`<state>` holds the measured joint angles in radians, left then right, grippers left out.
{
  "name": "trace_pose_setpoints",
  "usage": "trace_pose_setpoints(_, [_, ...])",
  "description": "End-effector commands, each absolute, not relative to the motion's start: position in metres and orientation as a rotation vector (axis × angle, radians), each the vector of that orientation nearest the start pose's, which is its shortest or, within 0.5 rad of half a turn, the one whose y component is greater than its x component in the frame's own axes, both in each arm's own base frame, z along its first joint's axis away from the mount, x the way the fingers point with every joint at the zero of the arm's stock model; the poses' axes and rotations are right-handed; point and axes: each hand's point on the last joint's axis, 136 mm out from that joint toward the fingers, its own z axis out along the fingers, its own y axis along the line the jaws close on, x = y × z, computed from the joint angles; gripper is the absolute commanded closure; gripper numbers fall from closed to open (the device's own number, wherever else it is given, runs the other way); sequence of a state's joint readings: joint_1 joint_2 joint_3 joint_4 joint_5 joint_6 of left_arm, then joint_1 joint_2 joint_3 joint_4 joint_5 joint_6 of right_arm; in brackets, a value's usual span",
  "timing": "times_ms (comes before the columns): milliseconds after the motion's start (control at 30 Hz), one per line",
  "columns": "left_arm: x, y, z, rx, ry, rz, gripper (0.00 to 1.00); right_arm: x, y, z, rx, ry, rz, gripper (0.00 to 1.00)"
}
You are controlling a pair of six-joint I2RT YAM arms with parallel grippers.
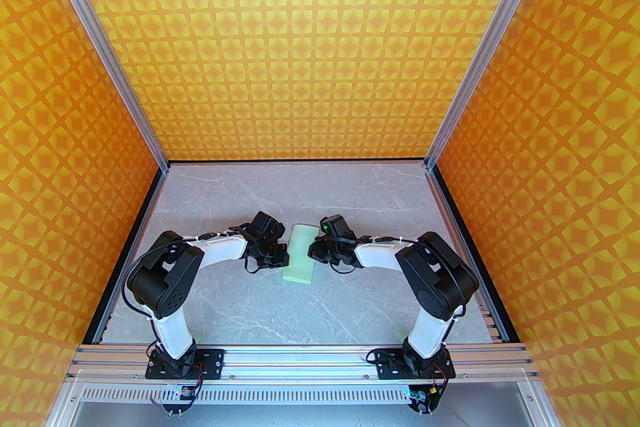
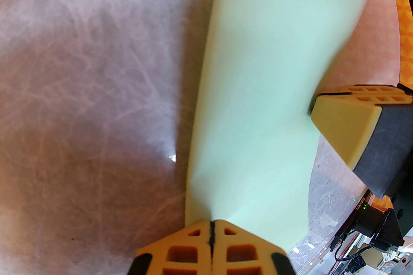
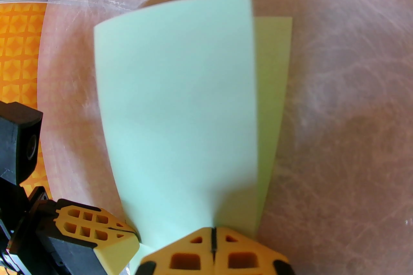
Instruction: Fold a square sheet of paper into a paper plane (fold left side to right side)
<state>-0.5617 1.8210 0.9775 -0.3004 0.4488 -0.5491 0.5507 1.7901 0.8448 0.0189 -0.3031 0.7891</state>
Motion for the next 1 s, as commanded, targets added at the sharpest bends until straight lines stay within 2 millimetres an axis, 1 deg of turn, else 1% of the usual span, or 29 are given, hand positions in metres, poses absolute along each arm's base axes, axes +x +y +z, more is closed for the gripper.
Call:
trace_pose_setpoints(0, [0.283,-0.263,0.003,0.159,2.915,-0.859,0.97,0.315,0.251,0.001,0.176,2.76,0.783,1.0])
trace_pose_setpoints(133, [0.282,-0.263,0.003,0.163,2.916,-0.861,0.97,0.317,0.253,0.007,0.16,2.749,0.794,1.0])
trace_pose_setpoints(200, [0.282,-0.263,0.003,0.163,2.916,-0.86,0.97,0.319,0.256,0.013,0.153,2.737,0.818,1.0])
trace_pose_setpoints(367, [0.281,-0.264,0.004,0.168,2.914,-0.863,0.97,0.325,0.276,0.04,0.095,2.659,0.929,1.0])
trace_pose_setpoints(433, [0.281,-0.265,0.003,0.172,2.915,-0.864,0.97,0.328,0.285,0.049,0.079,2.636,0.962,1.0])
trace_pose_setpoints(533, [0.28,-0.266,0.003,0.172,2.916,-0.868,0.98,0.331,0.297,0.056,0.069,2.614,1.009,1.0])
trace_pose_setpoints(667, [0.279,-0.269,0.004,0.177,2.912,-0.872,0.98,0.337,0.312,0.057,0.082,2.6,1.069,1.0])
trace_pose_setpoints(867, [0.278,-0.271,0.005,0.179,2.911,-0.879,0.98,0.344,0.328,0.047,0.113,2.603,1.133,1.0])
trace_pose_setpoints(967, [0.277,-0.27,0.004,0.177,2.915,-0.878,0.98,0.347,0.336,0.045,0.12,2.598,1.159,1.0])
